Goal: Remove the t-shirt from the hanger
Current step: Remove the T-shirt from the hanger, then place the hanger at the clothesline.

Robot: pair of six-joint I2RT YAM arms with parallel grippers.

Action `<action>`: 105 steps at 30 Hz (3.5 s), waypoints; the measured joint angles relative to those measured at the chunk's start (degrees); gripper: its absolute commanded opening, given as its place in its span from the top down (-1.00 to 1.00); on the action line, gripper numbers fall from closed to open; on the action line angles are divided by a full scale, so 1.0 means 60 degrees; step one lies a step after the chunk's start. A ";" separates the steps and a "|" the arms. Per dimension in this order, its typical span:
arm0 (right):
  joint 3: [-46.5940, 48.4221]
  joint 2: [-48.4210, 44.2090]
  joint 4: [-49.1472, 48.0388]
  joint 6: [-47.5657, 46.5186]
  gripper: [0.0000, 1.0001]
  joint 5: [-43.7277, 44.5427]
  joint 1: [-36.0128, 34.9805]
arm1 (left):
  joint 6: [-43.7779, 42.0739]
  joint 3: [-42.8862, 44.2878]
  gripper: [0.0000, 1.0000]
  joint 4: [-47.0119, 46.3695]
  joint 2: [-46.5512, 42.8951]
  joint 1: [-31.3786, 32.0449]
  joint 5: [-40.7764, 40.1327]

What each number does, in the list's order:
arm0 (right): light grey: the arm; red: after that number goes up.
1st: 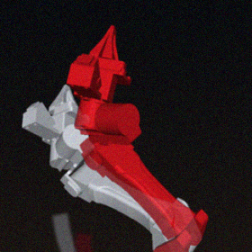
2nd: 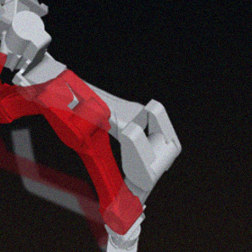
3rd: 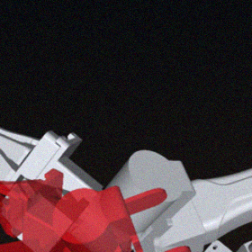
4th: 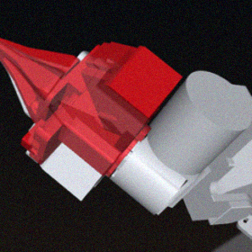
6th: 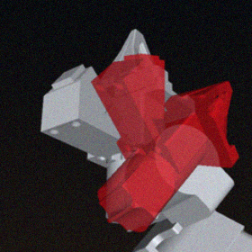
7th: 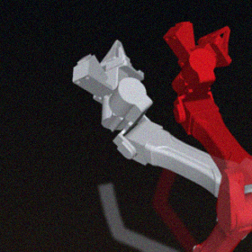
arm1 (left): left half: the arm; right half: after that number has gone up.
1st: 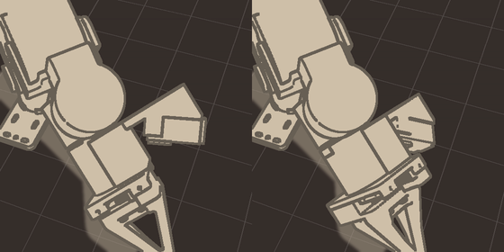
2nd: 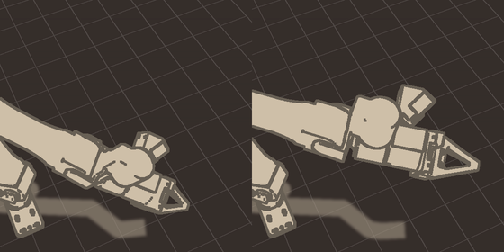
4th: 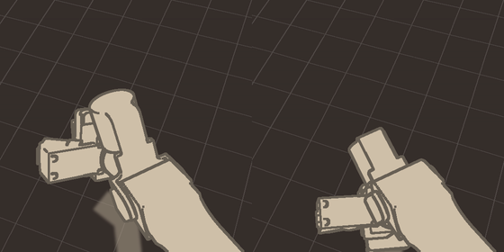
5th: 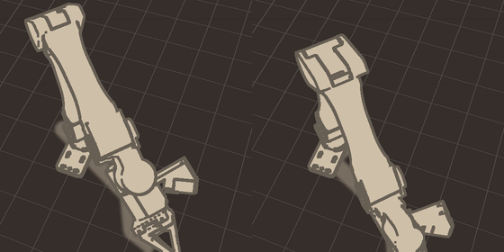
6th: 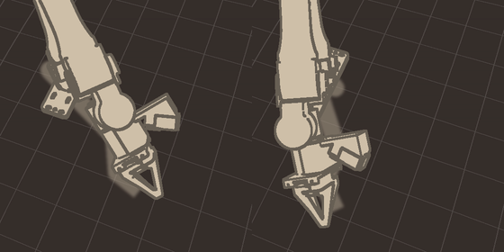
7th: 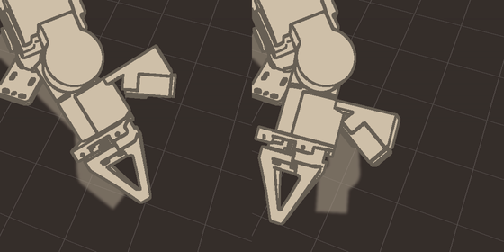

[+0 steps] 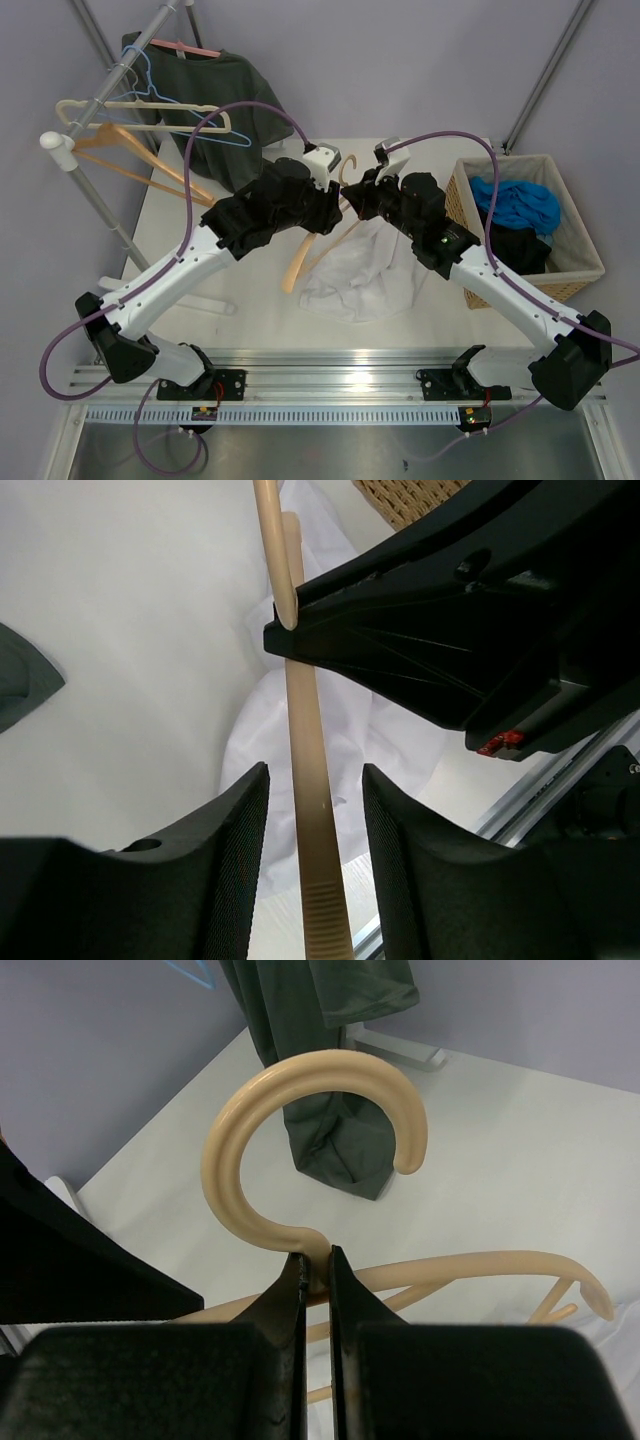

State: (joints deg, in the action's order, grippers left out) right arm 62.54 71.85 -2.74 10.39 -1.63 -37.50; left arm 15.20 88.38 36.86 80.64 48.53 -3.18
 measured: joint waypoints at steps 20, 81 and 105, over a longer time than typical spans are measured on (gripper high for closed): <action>-0.0073 -0.0131 -0.0036 0.0284 -0.78 -0.0157 -0.0007 | 0.0499 -0.0168 1.00 0.0168 0.0124 -0.0004 0.0022; -0.0448 -0.2830 0.1687 0.1311 -0.99 0.0707 -0.0011 | 0.3621 -0.2251 1.00 0.1198 -0.3198 -0.0029 -0.9941; -0.0452 -0.2426 0.1687 0.1304 -0.99 0.0874 -0.0011 | 0.4696 -0.3610 1.00 0.1213 -0.3330 0.0182 -0.8929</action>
State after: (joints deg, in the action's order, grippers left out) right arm 59.83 57.30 7.38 18.22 3.62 -37.56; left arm 43.38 66.72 44.14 60.66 49.63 -56.75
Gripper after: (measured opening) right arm 0.993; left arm 0.157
